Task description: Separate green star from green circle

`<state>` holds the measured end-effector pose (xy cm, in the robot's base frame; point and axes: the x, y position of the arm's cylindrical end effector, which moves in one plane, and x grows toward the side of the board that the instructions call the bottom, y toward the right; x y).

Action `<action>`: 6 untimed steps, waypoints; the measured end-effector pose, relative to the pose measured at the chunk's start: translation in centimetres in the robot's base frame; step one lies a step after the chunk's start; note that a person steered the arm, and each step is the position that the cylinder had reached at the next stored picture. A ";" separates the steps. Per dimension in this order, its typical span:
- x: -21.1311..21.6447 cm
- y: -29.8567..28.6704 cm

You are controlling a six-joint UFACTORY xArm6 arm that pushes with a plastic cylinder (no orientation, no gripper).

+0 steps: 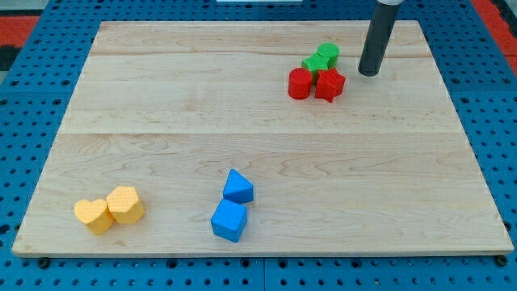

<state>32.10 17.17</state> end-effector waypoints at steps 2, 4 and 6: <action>0.0 -2.1; 0.0 -6.6; 1.1 -10.2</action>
<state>33.17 6.99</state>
